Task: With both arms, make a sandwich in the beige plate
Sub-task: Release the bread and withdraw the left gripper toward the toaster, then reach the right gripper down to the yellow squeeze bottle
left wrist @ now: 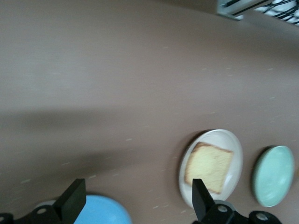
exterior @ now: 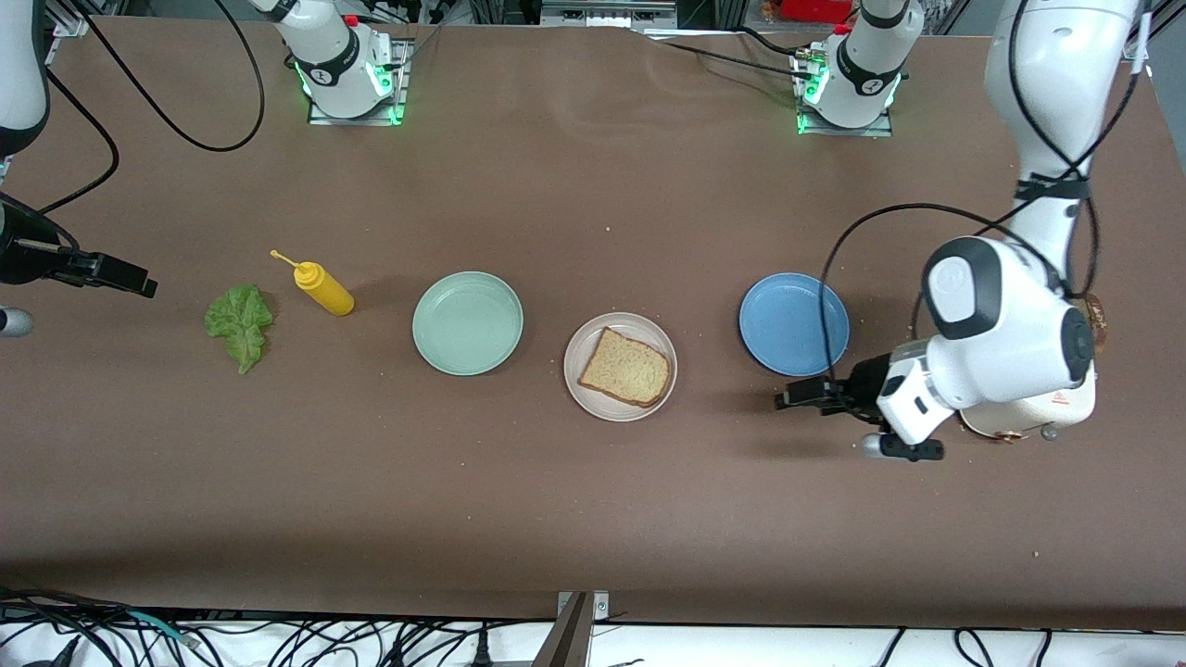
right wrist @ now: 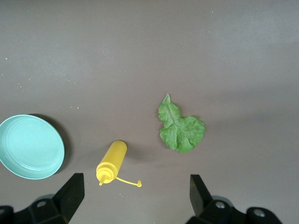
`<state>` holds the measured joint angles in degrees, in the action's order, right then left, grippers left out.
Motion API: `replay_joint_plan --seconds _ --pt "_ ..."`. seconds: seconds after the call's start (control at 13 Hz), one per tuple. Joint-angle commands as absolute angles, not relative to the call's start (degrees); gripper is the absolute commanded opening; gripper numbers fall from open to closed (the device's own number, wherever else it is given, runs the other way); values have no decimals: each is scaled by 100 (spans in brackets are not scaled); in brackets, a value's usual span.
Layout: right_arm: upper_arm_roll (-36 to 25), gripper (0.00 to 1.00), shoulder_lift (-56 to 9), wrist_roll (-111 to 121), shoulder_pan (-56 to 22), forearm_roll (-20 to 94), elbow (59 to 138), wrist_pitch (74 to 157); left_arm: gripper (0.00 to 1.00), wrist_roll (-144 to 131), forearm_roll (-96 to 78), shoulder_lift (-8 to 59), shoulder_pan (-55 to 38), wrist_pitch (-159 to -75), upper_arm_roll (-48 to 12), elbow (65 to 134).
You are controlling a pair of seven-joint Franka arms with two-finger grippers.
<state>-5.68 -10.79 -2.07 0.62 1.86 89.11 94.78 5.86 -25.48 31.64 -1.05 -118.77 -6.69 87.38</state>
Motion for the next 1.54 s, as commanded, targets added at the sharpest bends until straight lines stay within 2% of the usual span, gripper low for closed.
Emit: replay_joint_plan --seconds 0.0,0.38,0.62,0.85,1.23,1.46 --pt "-615 100 -1063 -211 105 158 8807 9220 100 510 -1612 2796 158 -11253 -686 8824" --pt "-782 100 -1055 -106 105 176 8807 9000 100 501 -179 2207 474 -10214 -677 8833" --pt "-782 100 -1063 -141 97 210 8833 8912 100 492 9 1715 650 -9678 -677 8824" --pt "-616 100 -1090 -158 35 263 8886 9017 100 475 17 1451 720 -9571 -677 8824" --pt "-238 100 -906 -36 35 299 9526 9395 100 475 18 1248 826 -9519 -659 8824" --pt "-185 100 -520 1331 35 308 10228 9930 100 483 9 1222 879 -9379 -668 8824"
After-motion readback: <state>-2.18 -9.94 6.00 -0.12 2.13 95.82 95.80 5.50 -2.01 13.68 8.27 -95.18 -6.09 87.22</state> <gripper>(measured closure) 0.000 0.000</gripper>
